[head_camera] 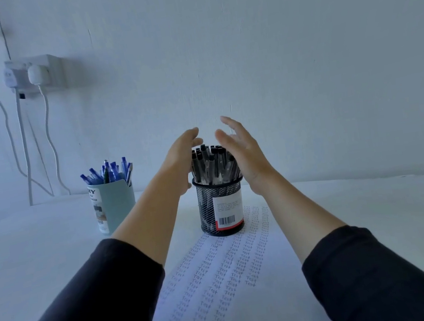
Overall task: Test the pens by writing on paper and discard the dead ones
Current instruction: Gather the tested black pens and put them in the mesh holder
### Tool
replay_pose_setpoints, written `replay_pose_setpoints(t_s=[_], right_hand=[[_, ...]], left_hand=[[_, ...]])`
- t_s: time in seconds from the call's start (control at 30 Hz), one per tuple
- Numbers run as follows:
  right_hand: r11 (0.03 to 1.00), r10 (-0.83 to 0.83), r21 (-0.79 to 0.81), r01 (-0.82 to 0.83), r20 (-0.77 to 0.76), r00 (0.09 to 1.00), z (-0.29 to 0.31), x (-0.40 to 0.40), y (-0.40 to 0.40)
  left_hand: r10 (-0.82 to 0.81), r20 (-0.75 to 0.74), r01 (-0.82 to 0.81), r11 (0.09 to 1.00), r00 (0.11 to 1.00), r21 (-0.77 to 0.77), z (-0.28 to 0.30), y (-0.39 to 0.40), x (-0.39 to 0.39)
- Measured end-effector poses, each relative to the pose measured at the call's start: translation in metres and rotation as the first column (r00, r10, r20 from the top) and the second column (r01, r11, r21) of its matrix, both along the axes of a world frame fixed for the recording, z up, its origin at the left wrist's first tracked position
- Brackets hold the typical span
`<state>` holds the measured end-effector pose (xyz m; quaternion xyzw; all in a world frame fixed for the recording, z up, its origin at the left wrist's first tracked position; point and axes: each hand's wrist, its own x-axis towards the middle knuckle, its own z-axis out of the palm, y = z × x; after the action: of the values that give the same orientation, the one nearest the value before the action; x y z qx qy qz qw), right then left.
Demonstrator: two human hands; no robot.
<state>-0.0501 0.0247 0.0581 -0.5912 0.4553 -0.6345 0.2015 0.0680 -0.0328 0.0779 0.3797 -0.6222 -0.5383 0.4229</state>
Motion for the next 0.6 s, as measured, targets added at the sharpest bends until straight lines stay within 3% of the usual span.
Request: replay_pose_setpoints(t_s=[0.2, 0.3, 0.4, 0.6], right_hand=[[0.994, -0.113, 0.013, 0.113, -0.015, 0.994, 0.002, 0.005, -0.004], [0.999, -0.027, 0.041, 0.025, 0.042, 0.999, -0.001, 0.002, 0.000], [0.997, 0.019, 0.073, -0.016, -0.035, 0.999, -0.003, 0.001, 0.002], [0.998, -0.017, -0.065, 0.012, -0.073, 0.997, 0.003, 0.012, 0.000]], left_hand=[[0.007, 0.167, 0.003, 0.998, 0.986, -0.057, -0.002, 0.000, -0.002], [-0.092, 0.112, 0.093, 0.996, 0.989, -0.005, 0.000, -0.003, 0.001], [-0.131, -0.004, 0.131, 0.991, 0.991, 0.039, 0.000, -0.006, 0.004], [-0.110, -0.125, 0.124, 0.986, 0.986, 0.108, -0.005, -0.007, 0.003]])
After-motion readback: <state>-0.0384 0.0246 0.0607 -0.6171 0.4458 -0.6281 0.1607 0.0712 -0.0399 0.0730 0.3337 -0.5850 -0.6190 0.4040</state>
